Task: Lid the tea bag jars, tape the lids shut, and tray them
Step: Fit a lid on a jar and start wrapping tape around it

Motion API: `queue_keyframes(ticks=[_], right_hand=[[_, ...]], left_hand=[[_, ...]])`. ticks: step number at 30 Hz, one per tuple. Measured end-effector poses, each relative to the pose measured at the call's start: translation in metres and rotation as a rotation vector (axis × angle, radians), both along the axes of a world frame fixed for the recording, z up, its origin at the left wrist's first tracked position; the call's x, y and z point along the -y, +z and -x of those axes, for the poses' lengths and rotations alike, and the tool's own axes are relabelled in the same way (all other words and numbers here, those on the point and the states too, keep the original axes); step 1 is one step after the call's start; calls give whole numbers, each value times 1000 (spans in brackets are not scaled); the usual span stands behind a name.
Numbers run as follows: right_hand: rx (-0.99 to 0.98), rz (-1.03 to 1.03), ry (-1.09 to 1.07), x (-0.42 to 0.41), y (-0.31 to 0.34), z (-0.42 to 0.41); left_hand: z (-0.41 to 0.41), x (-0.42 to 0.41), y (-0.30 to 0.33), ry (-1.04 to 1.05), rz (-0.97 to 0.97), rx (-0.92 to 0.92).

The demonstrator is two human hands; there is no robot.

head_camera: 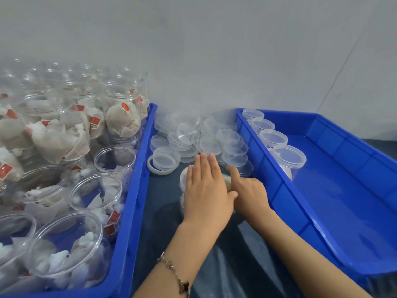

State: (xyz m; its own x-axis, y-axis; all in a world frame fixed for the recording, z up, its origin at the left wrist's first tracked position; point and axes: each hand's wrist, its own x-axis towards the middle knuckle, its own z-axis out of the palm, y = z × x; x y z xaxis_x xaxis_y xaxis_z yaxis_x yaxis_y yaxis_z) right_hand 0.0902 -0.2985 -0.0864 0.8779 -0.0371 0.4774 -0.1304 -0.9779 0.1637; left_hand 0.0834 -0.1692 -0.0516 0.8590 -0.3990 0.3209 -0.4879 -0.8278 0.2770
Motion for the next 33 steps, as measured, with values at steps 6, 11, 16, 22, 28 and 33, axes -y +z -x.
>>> queue_keyframes(ticks=[6,11,16,22,28,33], right_hand=[[51,42,27,6,6,-1],[21,38,53,17,10,-7],[-34,14,121,27,15,-11],[92,72,176,30,19,-3],[119,79,34,13,15,-14],[12,37,24,-2,5,-30]], left_hand=[[-11,-3,-12,30,-202,-64],[-14,-12,-19,-27,-173,14],[-15,-17,-16,-39,-155,38],[-13,-34,-11,-46,-137,19],[8,-39,-12,-55,80,42],[6,-46,-21,-41,210,-12]])
